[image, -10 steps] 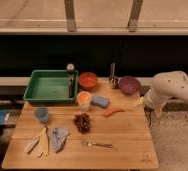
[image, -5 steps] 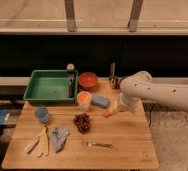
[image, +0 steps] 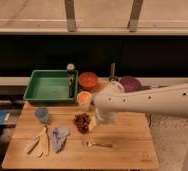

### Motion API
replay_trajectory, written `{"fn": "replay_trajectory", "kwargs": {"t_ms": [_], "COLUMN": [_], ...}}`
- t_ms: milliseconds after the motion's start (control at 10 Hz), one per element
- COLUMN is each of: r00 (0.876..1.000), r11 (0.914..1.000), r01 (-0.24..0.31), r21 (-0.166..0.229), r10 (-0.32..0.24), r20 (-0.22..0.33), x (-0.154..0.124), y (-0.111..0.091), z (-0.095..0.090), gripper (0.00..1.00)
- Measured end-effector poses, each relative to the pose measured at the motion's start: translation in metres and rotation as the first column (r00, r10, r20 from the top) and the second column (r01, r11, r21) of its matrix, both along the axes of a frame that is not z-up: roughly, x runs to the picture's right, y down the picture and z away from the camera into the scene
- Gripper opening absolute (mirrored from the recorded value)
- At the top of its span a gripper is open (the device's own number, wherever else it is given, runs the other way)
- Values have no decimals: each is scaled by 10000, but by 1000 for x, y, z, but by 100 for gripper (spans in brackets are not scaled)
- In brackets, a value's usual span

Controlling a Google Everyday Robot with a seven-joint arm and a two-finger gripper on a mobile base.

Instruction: Place towel in table surface

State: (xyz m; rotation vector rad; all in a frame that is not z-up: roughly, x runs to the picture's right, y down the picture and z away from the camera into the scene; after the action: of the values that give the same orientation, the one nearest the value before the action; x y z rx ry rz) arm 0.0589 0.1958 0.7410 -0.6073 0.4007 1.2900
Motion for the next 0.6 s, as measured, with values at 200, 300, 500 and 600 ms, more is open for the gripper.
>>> {"fn": "replay_trajectory", "kwargs": {"t_ms": [200,300,500,600], "r00": [10000,10000,10000,10000], "r11": [10000,10000,10000,10000], "r01": [46,48,-16,-43], "r21": [6,3,15,60], "r10": [-46,-48,16,43], "r20": [16,19,30,64], "x": [0,0,4,14], "y": [0,1,2,7], "z": [0,0,-1,-3], "gripper": [80,80,80,80]}}
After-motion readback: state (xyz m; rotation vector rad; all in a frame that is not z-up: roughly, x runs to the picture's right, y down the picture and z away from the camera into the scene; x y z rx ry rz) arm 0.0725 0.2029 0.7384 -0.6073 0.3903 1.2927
